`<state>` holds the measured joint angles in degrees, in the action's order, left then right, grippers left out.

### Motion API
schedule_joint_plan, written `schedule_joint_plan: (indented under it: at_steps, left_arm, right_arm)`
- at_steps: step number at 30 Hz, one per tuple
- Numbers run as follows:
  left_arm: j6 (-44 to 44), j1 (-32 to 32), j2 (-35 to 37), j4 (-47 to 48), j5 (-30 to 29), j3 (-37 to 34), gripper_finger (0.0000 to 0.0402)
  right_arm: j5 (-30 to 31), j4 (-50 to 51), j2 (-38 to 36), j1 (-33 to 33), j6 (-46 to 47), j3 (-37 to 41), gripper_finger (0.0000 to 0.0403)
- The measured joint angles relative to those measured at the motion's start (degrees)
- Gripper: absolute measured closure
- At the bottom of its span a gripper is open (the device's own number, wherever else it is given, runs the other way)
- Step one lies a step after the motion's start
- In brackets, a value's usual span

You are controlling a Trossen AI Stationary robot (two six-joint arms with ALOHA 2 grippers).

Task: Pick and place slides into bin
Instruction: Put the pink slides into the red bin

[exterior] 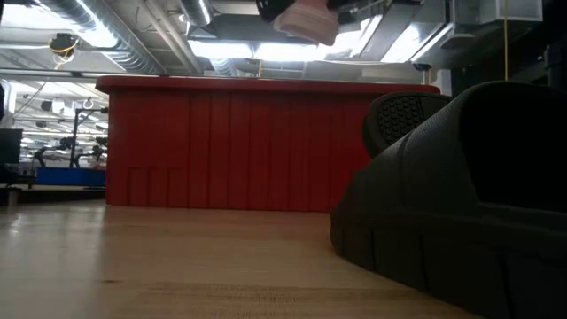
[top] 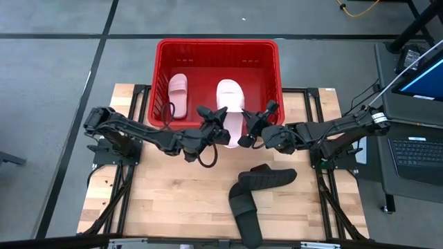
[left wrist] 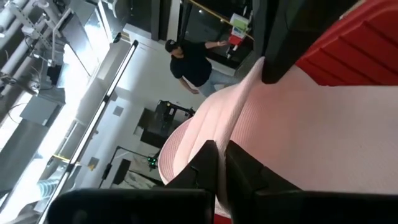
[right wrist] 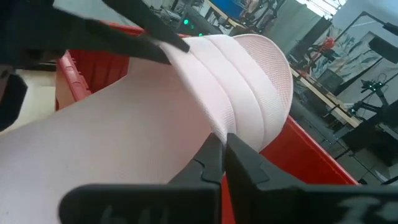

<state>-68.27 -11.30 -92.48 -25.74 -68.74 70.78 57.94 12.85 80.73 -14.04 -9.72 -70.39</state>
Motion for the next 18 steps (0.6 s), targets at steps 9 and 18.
schedule_joint_plan:
  at_steps: [9,18]
  left_arm:
    - [-0.09,0.81,4.36,0.30,-0.57,0.00,0.0397]
    - [0.14,3.90,8.62,3.90,4.49,0.00,0.0397]
  right_arm:
    - [-0.85,-0.60,-0.46,-0.20,-3.33,0.05,0.0348]
    - [-0.35,-0.08,-5.25,-0.13,-6.84,0.04,0.0344]
